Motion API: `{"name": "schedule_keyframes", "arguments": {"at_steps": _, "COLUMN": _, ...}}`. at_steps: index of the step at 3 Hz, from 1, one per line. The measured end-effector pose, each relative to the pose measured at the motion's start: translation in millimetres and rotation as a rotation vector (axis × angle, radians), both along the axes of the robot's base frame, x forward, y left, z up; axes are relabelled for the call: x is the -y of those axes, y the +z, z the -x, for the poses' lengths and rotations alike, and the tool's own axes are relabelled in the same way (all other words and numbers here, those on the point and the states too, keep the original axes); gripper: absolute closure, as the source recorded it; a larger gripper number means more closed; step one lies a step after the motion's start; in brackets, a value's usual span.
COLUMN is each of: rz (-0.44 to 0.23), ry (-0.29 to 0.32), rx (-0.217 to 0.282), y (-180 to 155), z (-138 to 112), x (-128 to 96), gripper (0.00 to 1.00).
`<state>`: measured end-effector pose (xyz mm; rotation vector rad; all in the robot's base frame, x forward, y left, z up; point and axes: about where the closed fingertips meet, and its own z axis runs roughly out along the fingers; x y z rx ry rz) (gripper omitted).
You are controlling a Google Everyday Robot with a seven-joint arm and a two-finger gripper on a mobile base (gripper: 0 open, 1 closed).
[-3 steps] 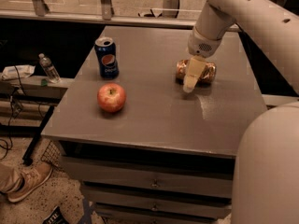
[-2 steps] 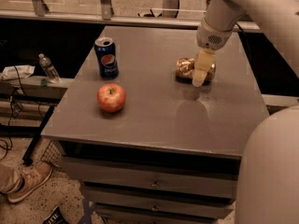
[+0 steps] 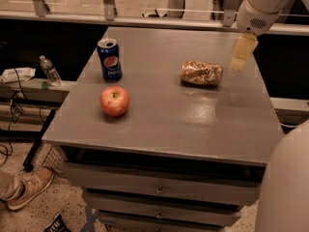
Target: Knock orange can over
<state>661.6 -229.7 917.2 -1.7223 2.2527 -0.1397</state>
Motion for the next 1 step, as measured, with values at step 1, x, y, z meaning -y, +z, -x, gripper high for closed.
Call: {"name": "schedule_keyframes", "arguments": {"at_steps": 1, "rz": -0.016, "ry": -0.083, "rx": 0.023, "y": 9.8, "z": 10.0, "x": 41.9, "gripper": 0.0}}
